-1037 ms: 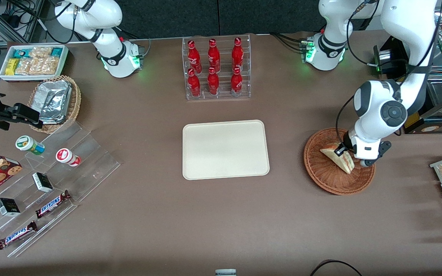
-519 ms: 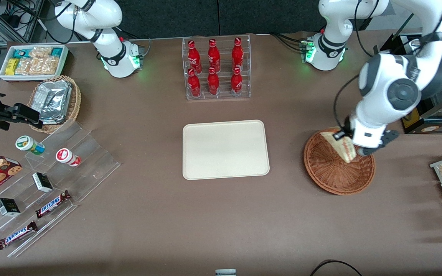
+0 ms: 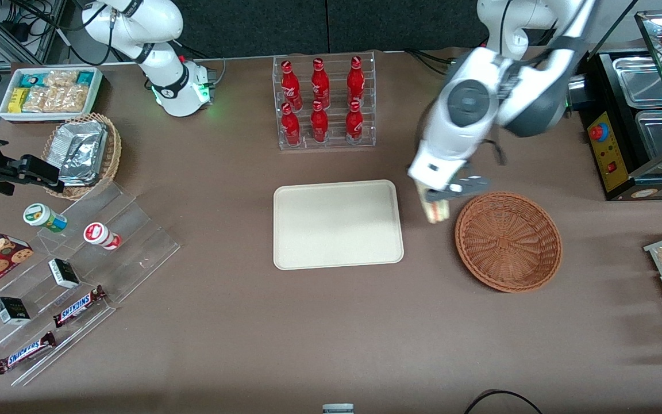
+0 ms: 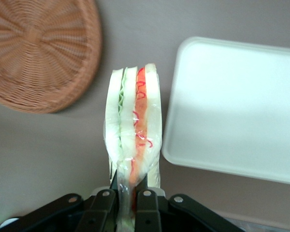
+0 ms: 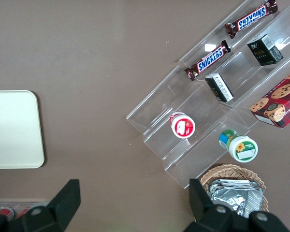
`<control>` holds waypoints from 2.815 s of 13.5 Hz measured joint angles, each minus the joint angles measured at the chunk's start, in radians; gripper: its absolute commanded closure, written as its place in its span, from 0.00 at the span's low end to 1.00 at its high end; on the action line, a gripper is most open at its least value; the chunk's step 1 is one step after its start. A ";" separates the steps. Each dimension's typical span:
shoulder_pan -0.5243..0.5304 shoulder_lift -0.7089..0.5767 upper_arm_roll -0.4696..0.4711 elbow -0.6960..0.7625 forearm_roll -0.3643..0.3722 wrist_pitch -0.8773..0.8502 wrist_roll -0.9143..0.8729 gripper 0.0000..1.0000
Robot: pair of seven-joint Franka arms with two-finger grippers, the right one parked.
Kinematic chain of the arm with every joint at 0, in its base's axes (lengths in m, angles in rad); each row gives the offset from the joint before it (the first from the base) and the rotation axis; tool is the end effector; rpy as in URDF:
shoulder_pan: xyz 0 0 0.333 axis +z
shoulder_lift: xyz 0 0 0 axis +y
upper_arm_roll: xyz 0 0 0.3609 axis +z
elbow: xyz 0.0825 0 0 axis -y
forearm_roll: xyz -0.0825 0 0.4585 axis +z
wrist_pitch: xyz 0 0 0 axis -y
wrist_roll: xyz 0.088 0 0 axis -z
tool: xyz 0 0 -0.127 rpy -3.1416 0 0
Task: Place sandwich from basket to tray
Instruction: 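Lift the sandwich out of the basket with the left gripper, then carry the sandwich over the cream tray and lower it onto it, then open the left gripper, release the sandwich, and raise the arm away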
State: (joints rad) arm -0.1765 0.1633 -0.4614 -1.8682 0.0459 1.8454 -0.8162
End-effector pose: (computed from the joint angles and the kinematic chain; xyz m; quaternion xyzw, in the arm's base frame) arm 0.5298 -0.3754 0.4151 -0.9931 -0.0803 0.0727 0.0448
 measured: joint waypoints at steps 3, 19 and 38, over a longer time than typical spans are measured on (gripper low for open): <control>-0.107 0.121 -0.003 0.081 0.021 0.039 -0.067 1.00; -0.314 0.506 0.001 0.264 0.179 0.239 -0.215 1.00; -0.191 0.343 0.011 0.441 0.137 -0.124 -0.216 0.00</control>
State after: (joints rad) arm -0.3677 0.5067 -0.4508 -1.4272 0.1827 1.7209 -1.0325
